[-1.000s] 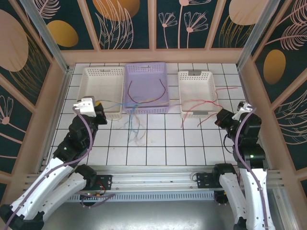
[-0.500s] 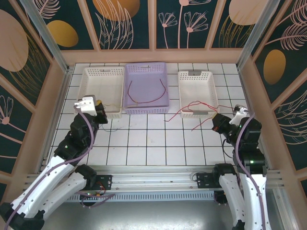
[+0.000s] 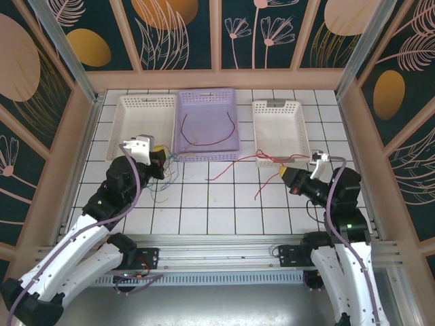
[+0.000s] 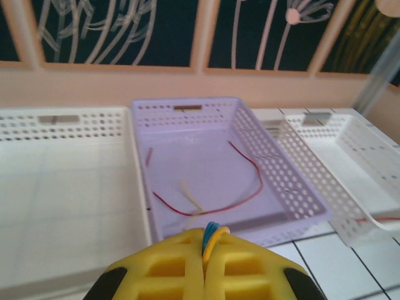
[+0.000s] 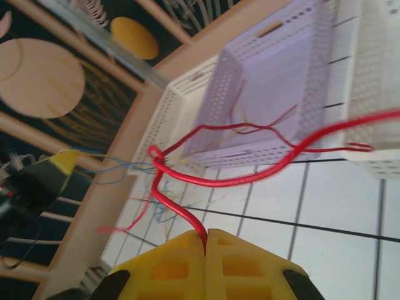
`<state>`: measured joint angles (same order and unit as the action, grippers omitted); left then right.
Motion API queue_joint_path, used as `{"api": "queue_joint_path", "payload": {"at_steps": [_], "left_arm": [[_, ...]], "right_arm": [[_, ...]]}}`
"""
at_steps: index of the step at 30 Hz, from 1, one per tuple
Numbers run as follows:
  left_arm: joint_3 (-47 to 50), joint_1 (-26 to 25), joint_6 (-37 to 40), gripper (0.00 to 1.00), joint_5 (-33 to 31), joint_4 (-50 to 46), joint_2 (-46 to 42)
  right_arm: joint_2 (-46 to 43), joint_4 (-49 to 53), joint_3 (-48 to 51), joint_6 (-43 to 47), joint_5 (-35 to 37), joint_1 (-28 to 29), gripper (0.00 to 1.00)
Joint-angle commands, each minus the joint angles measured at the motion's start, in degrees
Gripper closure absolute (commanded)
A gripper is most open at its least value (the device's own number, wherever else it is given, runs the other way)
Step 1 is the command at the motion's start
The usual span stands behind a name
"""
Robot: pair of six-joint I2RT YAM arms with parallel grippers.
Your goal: Untangle the cables
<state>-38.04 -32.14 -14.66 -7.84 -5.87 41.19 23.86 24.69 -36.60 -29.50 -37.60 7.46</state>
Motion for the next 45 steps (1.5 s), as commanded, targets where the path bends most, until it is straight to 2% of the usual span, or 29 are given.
{"api": "queue_joint_path", "payload": {"at_steps": [1,12,15,18,26,31,33,37,45], "left_arm": [[-0.05,0.24,-0.27,1.0,6.76,3.71,0.24],[0.35,0.29,-0.55,1.0,20.21,6.17,3.24],[0.16,0.24,-0.64,1.0,21.41,6.22,4.4],[0.11,0.31,-0.77,1.0,22.17,6.52,4.86],[-0.45,0.26,-1.49,1.0,25.65,6.82,8.98],[-1.29,0.2,-1.85,0.87,28.31,6.66,12.41],[-1.5,0.15,-1.89,0.75,28.69,6.49,13.31],[-1.99,0.17,-1.98,0.58,30.17,6.64,14.07],[-1.44,0.18,-2.86,0.41,35.77,8.5,13.5]], "right_arm": [[1.21,-4.54,-1.09,-0.39,-1.72,3.94,1.0],[9.61,-10.02,-5.81,1.13,12.17,25.86,1.0],[11.88,-10.42,-6.47,2.44,16.9,31.02,1.0],[14.0,-10.71,-6.63,3.61,20.26,33.69,1.0],[17.49,-12.76,-7.43,5.05,22.31,34.19,1.0],[18.5,-14.31,-6.93,4.97,21.52,34.14,1.0],[18.76,-14.9,-6.74,4.8,21.26,34.24,1.0],[18.99,-15.3,-6.64,4.9,21.33,34.34,1.0],[19.58,-16.18,-6.64,4.97,21.01,34.54,1.0]]}}
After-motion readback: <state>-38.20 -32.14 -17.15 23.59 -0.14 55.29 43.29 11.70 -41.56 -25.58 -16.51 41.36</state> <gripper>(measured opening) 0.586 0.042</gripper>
